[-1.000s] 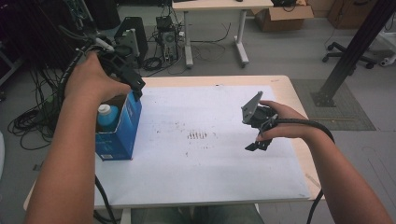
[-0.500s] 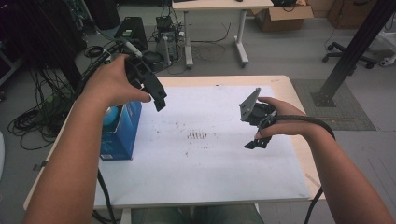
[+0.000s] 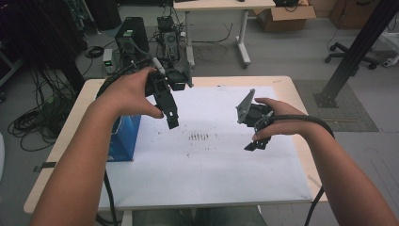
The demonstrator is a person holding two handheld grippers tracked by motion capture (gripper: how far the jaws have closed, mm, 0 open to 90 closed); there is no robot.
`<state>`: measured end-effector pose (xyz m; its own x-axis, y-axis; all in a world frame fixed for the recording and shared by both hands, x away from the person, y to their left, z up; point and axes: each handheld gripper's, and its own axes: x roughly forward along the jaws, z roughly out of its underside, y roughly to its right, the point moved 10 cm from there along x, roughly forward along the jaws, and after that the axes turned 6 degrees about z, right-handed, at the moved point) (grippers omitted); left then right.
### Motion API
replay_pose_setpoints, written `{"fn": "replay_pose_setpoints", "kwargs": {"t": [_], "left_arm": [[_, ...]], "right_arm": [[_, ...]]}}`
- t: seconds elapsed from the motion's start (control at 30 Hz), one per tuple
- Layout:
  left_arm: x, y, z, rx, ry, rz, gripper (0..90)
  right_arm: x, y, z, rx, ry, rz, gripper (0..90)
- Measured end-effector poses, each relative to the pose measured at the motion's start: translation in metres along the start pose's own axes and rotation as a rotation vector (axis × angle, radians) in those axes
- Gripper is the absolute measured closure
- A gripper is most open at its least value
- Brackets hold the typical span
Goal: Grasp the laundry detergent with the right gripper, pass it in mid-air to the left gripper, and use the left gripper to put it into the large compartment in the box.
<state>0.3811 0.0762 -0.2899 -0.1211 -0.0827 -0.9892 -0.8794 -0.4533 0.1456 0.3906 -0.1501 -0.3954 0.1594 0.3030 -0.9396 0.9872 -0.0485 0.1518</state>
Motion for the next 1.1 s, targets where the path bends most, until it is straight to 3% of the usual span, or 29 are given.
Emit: {"fn": "replay_pose_setpoints", "kwargs": {"t": [0.4, 0.97, 1.1], "left_arm": [[0.021, 0.003, 0.001, 0.083, -0.036, 0.01, 0.2], [0.044, 0.014, -0.004, 0.311, -0.075, 0.029, 0.3], [0.051, 0.014, -0.004, 0.333, -0.097, 0.029, 0.2]], "right_arm": [[0.002, -0.005, 0.002, -0.017, -0.04, -0.015, 3.5], [0.005, -0.005, 0.0, -0.056, -0.088, -0.046, 3.7], [0.008, -0.003, 0.003, -0.06, -0.106, -0.052, 3.7]]}}
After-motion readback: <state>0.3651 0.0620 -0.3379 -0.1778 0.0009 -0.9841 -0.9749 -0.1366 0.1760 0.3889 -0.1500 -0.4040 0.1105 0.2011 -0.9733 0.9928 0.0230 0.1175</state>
